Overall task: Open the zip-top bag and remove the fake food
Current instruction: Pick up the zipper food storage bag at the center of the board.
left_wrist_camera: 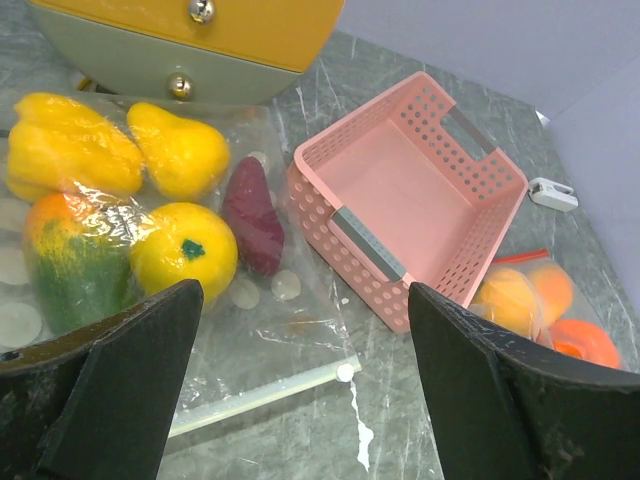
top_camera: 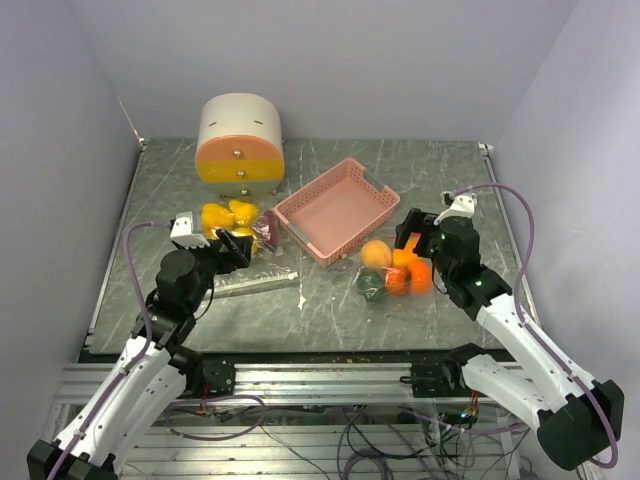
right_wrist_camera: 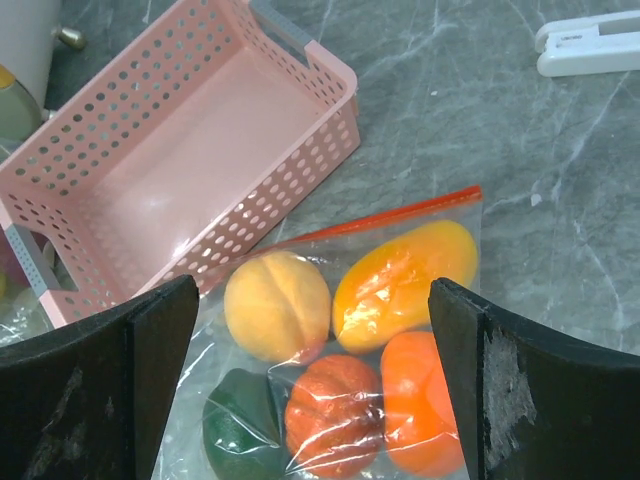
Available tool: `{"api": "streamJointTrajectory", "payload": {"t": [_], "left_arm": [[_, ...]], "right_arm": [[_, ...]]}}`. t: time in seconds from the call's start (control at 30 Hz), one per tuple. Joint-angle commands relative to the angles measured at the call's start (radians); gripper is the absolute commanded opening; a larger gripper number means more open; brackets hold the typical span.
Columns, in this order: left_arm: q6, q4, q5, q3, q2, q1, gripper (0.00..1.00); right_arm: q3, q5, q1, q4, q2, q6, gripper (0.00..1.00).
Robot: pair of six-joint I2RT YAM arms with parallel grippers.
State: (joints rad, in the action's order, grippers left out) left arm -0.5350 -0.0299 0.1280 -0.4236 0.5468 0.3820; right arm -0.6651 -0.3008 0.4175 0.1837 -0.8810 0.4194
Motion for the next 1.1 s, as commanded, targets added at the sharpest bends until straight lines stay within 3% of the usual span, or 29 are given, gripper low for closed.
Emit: {"api": "streamJointTrajectory", "payload": {"t": [0.0, 0.17, 0.4, 0.6, 0.77, 0.87, 1.07], "left_arm": [[0.011, -0.007, 0.025, -0.025, -0.004, -0.006, 0.95], [0.019, -0.022, 0.026, -0.032, -0.004, -0.006, 0.95], [0.004, -0.021, 0.049, -0.007, -0.061, -0.006, 0.95], [-0.029, -0.055, 0.153, 0.052, -0.234, -0.006, 0.95], [-0.02, -0.121, 0.182, 0.026, -0.246, -0.006, 0.95], [-0.016, -0.157, 0.201, -0.002, -0.24, -0.006, 0.95], [-0.026, -0.208, 0.234, -0.007, -0.273, -0.006, 0.95]], "right_arm": [[0.033, -0.042, 0.001, -0.054, 0.069, -0.003, 1.0], [0.055, -0.06, 0.001, -0.085, 0.091, -0.02, 1.0], [-0.061, -0.086, 0.003, 0.07, -0.032, 0.047, 1.0], [0.075, 0.051, 0.004, -0.178, 0.136, -0.055, 1.0], [-0.084, 0.087, 0.016, -0.053, -0.102, -0.068, 1.0], [-0.093, 0.167, 0.098, -0.131, -0.165, -0.103, 1.0], [-0.227, -0.05, 0.378, -0.124, -0.411, -0.122, 0.99]]}}
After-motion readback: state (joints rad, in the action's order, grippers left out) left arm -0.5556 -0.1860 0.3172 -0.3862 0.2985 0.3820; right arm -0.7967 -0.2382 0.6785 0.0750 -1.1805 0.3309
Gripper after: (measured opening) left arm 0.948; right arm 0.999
